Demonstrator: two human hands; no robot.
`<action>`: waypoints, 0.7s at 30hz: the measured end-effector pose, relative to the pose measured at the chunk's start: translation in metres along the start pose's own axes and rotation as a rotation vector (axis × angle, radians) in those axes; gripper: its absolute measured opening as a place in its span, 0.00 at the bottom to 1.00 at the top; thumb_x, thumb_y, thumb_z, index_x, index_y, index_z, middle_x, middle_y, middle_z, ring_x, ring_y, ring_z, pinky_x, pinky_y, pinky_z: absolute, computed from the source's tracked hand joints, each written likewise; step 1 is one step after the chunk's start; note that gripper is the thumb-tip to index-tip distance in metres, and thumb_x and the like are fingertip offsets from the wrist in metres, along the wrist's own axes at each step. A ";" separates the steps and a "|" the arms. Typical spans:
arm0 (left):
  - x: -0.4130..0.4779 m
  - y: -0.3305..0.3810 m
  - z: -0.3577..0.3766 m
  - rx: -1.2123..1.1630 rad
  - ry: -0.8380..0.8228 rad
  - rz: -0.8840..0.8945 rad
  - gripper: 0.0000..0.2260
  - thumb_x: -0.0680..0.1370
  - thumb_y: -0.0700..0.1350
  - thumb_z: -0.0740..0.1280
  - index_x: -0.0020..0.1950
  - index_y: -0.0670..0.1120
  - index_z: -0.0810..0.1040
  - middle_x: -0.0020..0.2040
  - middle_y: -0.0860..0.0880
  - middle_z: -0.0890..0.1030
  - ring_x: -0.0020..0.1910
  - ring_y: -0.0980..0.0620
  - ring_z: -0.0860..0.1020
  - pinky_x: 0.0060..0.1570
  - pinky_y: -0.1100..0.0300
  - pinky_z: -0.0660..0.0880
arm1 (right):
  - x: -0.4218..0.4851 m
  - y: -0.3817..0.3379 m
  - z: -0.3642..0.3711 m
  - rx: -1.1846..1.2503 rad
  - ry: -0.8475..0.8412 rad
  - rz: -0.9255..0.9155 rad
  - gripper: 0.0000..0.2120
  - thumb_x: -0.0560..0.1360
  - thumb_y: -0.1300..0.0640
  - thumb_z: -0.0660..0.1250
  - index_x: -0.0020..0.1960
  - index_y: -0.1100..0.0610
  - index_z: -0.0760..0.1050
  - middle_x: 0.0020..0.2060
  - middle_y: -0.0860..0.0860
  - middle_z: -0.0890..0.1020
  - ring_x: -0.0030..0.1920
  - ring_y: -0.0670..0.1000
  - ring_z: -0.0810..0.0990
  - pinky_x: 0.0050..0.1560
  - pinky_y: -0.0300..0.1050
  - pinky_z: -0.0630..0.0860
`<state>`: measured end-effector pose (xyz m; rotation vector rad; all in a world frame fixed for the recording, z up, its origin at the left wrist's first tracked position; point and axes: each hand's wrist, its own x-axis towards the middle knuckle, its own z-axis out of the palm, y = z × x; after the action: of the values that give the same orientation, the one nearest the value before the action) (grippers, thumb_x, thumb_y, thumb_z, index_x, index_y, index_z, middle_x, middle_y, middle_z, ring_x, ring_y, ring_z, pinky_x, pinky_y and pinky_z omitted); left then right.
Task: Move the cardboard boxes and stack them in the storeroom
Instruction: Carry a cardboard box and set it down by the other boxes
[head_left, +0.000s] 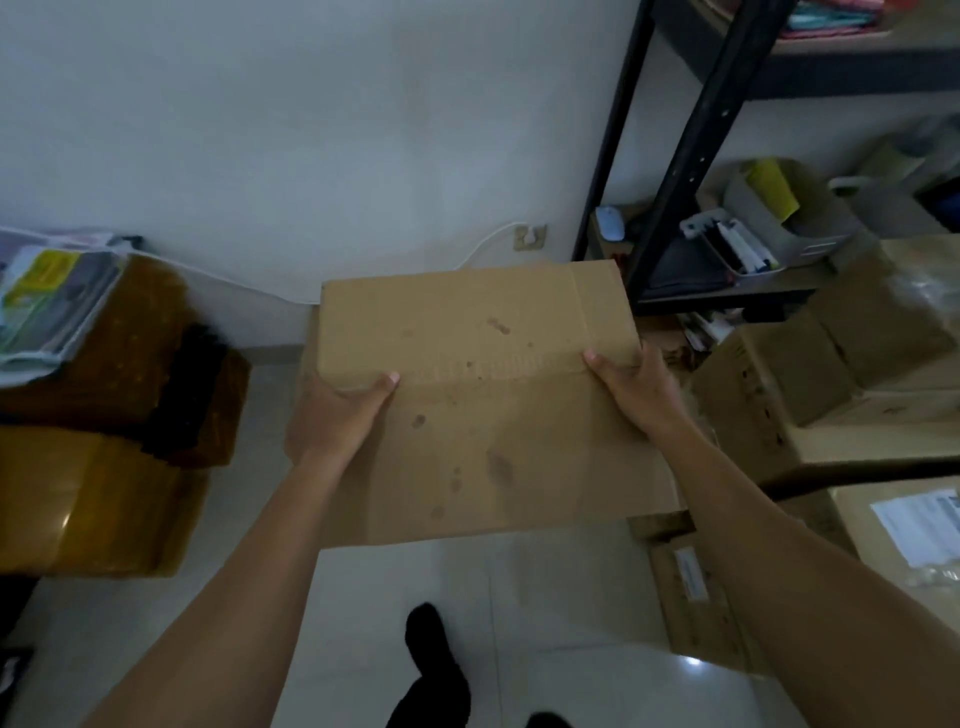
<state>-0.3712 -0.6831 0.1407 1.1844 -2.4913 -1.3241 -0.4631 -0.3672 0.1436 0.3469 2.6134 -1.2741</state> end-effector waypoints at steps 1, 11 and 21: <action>0.029 0.001 0.009 -0.005 -0.023 0.002 0.51 0.51 0.81 0.66 0.66 0.53 0.73 0.61 0.51 0.80 0.59 0.47 0.79 0.58 0.45 0.76 | 0.016 -0.008 0.005 -0.001 0.012 0.004 0.39 0.70 0.32 0.66 0.72 0.54 0.63 0.66 0.54 0.73 0.65 0.58 0.72 0.63 0.54 0.71; 0.183 0.089 0.098 0.070 -0.137 0.033 0.46 0.60 0.73 0.71 0.68 0.45 0.70 0.65 0.45 0.77 0.62 0.42 0.76 0.60 0.45 0.74 | 0.201 -0.040 0.045 -0.121 0.060 0.089 0.40 0.74 0.40 0.67 0.75 0.59 0.55 0.70 0.58 0.64 0.69 0.60 0.65 0.66 0.55 0.65; 0.315 0.110 0.233 0.081 -0.187 -0.011 0.40 0.69 0.62 0.73 0.71 0.40 0.67 0.68 0.41 0.73 0.66 0.40 0.73 0.63 0.47 0.71 | 0.379 -0.012 0.088 -0.192 0.006 0.123 0.41 0.74 0.42 0.67 0.76 0.62 0.54 0.73 0.59 0.63 0.72 0.60 0.62 0.70 0.53 0.64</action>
<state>-0.7497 -0.7000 -0.0082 1.1399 -2.6949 -1.4101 -0.8192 -0.3994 -0.0109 0.4693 2.6461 -0.9760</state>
